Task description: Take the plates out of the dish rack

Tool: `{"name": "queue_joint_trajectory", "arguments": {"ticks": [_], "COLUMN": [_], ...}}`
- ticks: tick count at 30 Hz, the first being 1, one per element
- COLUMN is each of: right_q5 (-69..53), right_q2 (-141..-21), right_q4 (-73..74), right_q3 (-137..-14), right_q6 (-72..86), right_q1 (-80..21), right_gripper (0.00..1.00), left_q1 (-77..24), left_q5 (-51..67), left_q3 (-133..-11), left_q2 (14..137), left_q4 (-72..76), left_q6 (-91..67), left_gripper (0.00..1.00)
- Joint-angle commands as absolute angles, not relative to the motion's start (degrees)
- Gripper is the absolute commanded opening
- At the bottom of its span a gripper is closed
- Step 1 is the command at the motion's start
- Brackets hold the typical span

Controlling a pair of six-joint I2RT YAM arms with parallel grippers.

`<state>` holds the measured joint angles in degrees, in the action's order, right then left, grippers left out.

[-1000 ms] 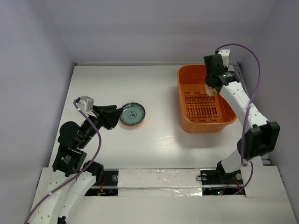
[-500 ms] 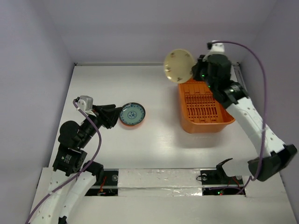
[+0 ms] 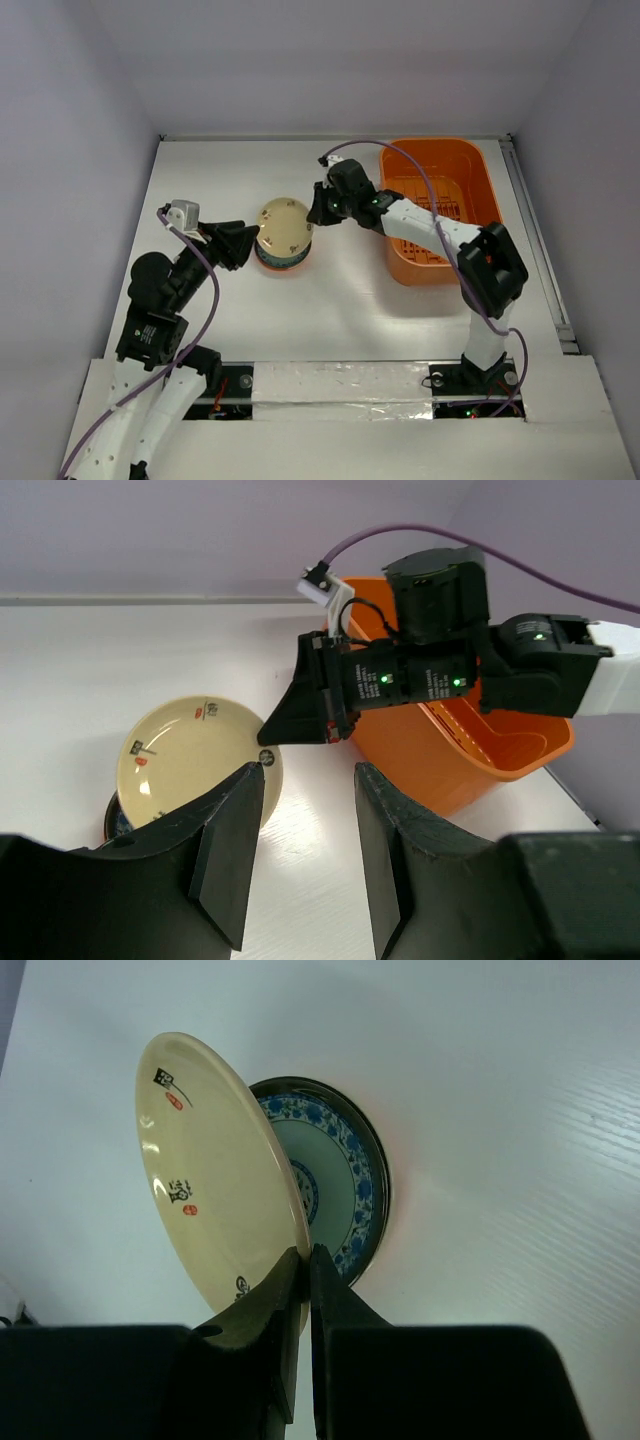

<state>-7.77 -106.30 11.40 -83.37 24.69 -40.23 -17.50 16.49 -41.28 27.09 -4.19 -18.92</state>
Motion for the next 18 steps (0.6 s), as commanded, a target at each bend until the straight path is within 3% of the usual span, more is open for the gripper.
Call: {"name": "queue_joint_trajectory", "arguments": {"ticks": [1,10,18], "right_q5": [-12.3,-15.6,-13.4], "right_q2": [-107.5,-111.8,-111.0], "right_q4": [2.7,0.9,2.7], "right_q3": [-86.6,-83.6,-82.5], "right_q6": [28.3,30.6,29.6], "right_q1": [-40.5,-41.0,-41.0], "right_gripper": [0.02,0.08,0.25], "left_q1": [-17.1,-16.5,-16.0], "left_q5": [17.4,17.9,18.1], "left_q3": [-42.1,-42.0,-41.8], "left_q2": [28.0,28.5,28.7], "left_q4": [-1.9,-1.7,-1.4], "left_q6": [-18.6,-18.8,-19.0], "left_gripper": [0.38,0.38,0.38]}}
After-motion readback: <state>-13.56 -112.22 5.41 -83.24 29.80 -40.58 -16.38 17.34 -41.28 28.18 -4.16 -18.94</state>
